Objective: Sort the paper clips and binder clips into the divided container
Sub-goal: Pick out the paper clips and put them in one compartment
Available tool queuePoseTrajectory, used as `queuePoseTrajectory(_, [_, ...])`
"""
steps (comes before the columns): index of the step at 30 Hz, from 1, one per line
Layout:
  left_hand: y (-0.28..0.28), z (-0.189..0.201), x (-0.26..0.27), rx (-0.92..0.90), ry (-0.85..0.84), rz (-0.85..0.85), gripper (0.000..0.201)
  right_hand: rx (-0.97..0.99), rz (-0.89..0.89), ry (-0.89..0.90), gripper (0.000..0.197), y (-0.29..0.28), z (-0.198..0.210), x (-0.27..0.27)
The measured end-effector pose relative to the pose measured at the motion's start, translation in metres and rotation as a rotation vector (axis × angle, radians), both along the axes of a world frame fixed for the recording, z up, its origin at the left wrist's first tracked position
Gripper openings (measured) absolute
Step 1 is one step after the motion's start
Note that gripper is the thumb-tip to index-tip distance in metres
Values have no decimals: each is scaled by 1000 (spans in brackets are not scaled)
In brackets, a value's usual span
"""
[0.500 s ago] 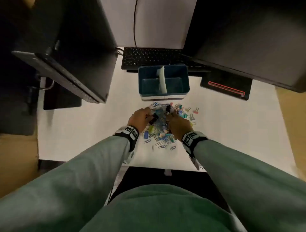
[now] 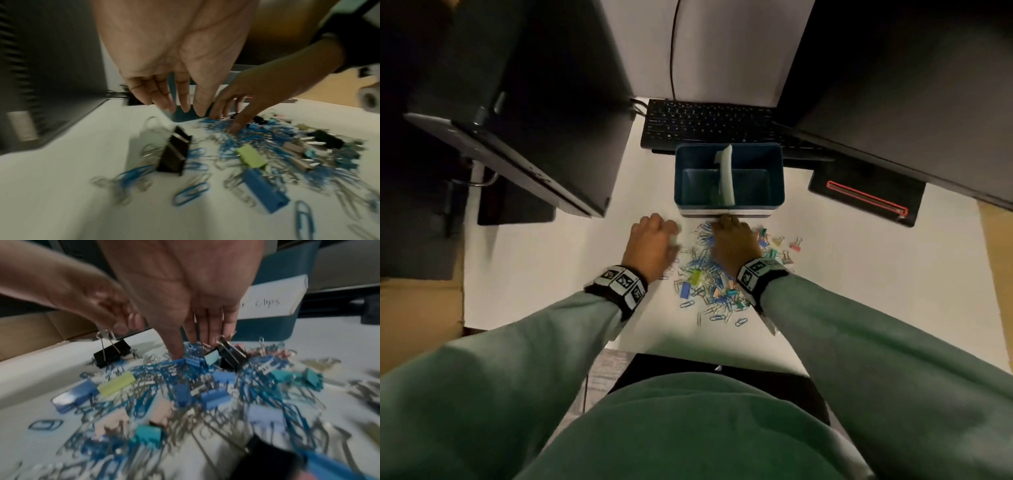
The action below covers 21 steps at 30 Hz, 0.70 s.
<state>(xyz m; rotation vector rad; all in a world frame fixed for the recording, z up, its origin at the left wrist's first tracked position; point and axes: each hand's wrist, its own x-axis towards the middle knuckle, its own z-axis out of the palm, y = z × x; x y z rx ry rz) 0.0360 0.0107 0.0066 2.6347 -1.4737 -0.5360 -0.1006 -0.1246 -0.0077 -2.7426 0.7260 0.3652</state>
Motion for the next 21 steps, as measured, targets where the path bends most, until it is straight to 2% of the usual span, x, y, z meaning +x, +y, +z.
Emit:
queuePoseTrajectory(3, [-28,-6,-30,-44,15,-120,47,-19,19,-7,32,-2,-2,-13])
queuePoseTrajectory(6, [-49,-18,-43,57,29,-141,61,36,9,-70,25,-8,-7,-31])
queuePoseTrajectory(9, [-55,-27,-46,71,78,-116,43,161,-103,-166,13,-15,-4,-44])
queuePoseTrajectory(12, [-57,-25,-45,51,158,-97,19,344,-257,-293,14,-23,13,-49])
queuePoseTrajectory(16, [-53,-23,-39,42,250,-88,7,536,-352,-540,10,-30,50,-36])
queuePoseTrajectory(19, [-45,-20,-34,23,325,-53,3,537,-385,-642,8,-40,70,4])
queuePoseTrajectory(21, [-39,-12,-32,-10,368,-21,1,453,-322,-602,6,-48,73,34])
